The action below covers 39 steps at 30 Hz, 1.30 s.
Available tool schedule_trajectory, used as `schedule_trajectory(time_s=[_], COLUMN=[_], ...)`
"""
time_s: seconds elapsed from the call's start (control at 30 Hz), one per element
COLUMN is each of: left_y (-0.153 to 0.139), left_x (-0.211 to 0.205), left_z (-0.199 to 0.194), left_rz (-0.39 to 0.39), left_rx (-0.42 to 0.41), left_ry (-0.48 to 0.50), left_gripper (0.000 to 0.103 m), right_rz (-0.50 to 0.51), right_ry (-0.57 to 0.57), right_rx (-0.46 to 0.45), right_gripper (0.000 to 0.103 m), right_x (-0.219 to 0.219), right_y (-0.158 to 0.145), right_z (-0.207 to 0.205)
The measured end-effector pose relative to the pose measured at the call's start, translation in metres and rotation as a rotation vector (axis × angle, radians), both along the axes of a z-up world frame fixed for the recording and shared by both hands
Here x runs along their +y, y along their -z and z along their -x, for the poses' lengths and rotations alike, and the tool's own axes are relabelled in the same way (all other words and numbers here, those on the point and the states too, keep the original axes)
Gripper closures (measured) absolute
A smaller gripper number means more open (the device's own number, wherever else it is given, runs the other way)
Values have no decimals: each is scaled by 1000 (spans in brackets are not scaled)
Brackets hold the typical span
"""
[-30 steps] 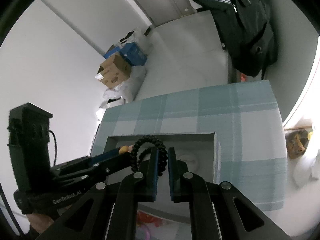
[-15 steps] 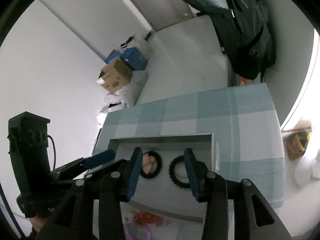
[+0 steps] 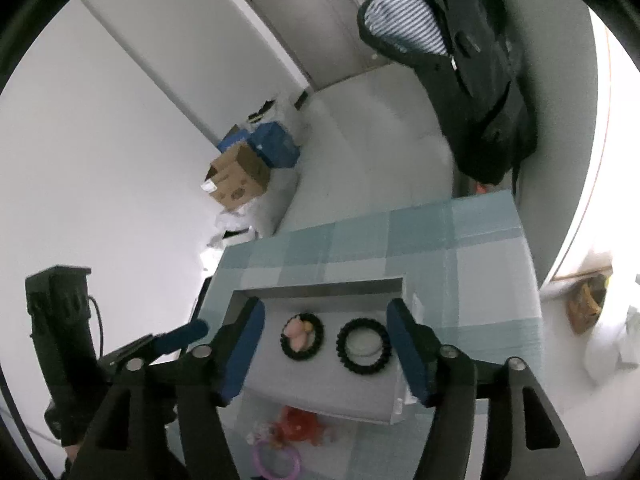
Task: Organize jewelry
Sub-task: 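Pull both open tools back from the box over the remaining rings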
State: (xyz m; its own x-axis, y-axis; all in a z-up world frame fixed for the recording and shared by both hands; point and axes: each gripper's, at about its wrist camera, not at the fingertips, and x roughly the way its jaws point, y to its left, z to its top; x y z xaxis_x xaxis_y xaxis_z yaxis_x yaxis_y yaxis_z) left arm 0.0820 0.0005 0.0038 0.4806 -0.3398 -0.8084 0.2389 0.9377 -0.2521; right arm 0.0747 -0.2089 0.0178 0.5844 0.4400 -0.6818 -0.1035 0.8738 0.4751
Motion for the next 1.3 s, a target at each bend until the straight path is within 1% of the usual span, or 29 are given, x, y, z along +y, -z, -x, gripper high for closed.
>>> schedule_trajectory(time_s=[0.13, 0.2, 0.23, 0.3, 0.43, 0.67, 0.8, 1.0, 1.1, 1.2, 1.27, 1.3], left_y=[-2, -3, -3, -5, -3, 15, 23, 32, 38, 44, 49, 52], left_x=[10, 11, 11, 11, 10, 11, 6, -4, -10, -14, -15, -13], left_z=[13, 19, 20, 27, 43, 75, 92, 113, 122, 123, 122, 121], left_rz=[7, -3, -5, -10, -18, 6, 5, 3, -20, -55, -95, -95], left_rx=[2, 7, 8, 9, 19, 101, 136, 171, 182, 192, 210, 223], left_ry=[-28, -39, -42, -46, -50, -65, -55, -22, 3, 16, 0, -10], left_gripper=[36, 36, 36, 36, 36, 36, 36, 36, 36, 36, 36, 36], right_rz=[-14, -19, -20, -24, -27, -10, -17, 1, 13, 28, 32, 32], right_ry=[18, 24, 27, 36, 54, 35, 28, 11, -4, -12, -16, -18], right_rx=[-12, -14, -14, -18, -15, 12, 32, 47, 44, 50, 64, 70], right_gripper=[32, 31, 29, 21, 17, 9, 8, 8, 8, 8, 8, 8], right_x=[-8, -11, -13, -16, -20, -17, -16, -9, -4, 0, 2, 2], right_y=[-4, -5, -5, -7, -6, 1, 5, 7, 7, 9, 12, 14], right_z=[9, 14, 17, 22, 34, 49, 59, 71, 77, 83, 85, 86])
